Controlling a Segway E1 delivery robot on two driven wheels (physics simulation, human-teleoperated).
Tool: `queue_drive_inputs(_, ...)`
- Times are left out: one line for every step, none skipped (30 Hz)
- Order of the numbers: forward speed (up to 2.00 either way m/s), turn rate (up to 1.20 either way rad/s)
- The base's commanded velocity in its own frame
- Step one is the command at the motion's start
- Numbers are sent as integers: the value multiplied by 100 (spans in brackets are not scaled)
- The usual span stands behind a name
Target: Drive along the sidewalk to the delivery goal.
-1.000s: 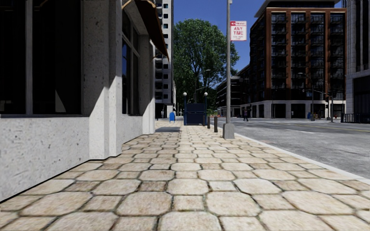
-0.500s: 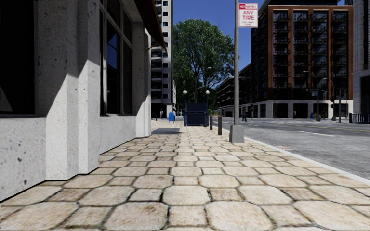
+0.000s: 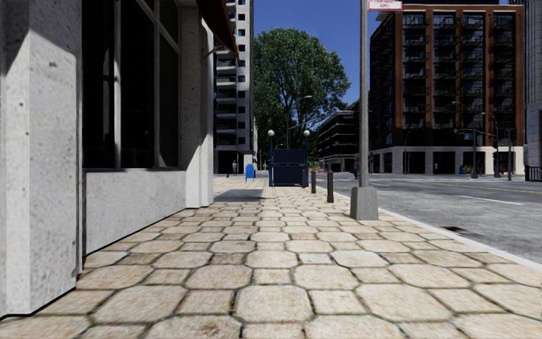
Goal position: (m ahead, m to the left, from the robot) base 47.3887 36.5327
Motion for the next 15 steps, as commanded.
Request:
queue_drive_inputs(200,0)
queue_drive_inputs(200,0)
queue_drive_inputs(200,0)
queue_drive_inputs(200,0)
queue_drive_inputs(200,0)
queue_drive_inputs(200,0)
queue_drive_inputs(200,0)
queue_drive_inputs(200,0)
queue_drive_inputs(200,0)
queue_drive_inputs(200,0)
queue_drive_inputs(200,0)
queue_drive_inputs(200,0)
queue_drive_inputs(200,0)
queue_drive_inputs(200,0)
queue_drive_inputs(200,0)
